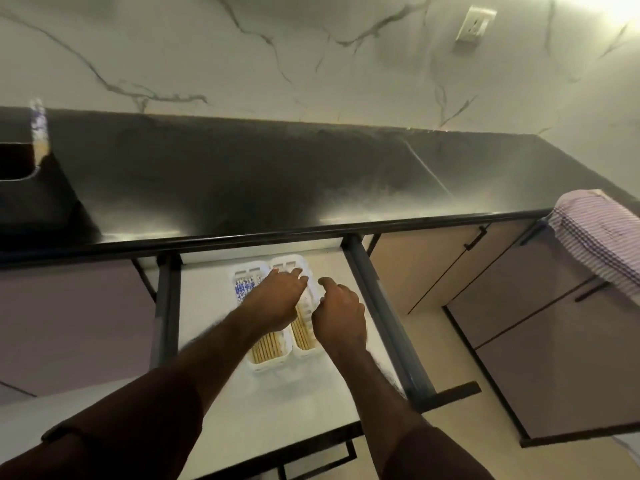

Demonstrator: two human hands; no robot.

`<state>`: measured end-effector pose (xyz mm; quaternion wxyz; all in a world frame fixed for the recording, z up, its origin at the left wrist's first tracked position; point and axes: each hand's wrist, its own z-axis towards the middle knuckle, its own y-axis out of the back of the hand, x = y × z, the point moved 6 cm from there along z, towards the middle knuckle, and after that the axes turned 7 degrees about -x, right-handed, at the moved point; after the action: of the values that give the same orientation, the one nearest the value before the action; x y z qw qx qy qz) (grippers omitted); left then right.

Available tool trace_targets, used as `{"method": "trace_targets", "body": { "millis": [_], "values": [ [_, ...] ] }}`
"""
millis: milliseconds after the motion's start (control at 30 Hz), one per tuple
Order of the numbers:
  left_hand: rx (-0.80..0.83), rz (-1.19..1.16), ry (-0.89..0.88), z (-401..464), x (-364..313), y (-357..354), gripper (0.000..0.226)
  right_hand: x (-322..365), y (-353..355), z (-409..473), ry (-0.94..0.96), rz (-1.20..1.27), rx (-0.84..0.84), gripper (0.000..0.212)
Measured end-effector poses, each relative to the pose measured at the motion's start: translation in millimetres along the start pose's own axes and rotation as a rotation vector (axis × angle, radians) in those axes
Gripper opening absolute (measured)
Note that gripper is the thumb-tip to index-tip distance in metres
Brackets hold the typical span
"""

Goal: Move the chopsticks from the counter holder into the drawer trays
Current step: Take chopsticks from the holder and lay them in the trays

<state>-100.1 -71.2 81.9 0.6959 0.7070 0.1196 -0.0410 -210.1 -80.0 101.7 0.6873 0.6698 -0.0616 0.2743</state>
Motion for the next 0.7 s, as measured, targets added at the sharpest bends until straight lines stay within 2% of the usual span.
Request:
{"method": "trace_targets", "body": {
  "millis": [133,333,500,700],
  "values": [
    [-0.107,-0.181,0.116,-55,-1,44,0.059,30,38,-40,0.022,0.032,-0.063,0.050],
    [-0.247,-0.317,0.134,-139,6,103,0.049,87,76,-90,0.034,0.125,-0.086,0.049],
    [-0.322,-0.316,0.176,-187,58,139,0.052,157,80,-106,0.123,0.147,-0.116,0.048],
    [-0.377,-0.371,0.244,-230,153,173,0.051,252,50,-115,0.223,0.179,-0.137,0.040]
  ]
}}
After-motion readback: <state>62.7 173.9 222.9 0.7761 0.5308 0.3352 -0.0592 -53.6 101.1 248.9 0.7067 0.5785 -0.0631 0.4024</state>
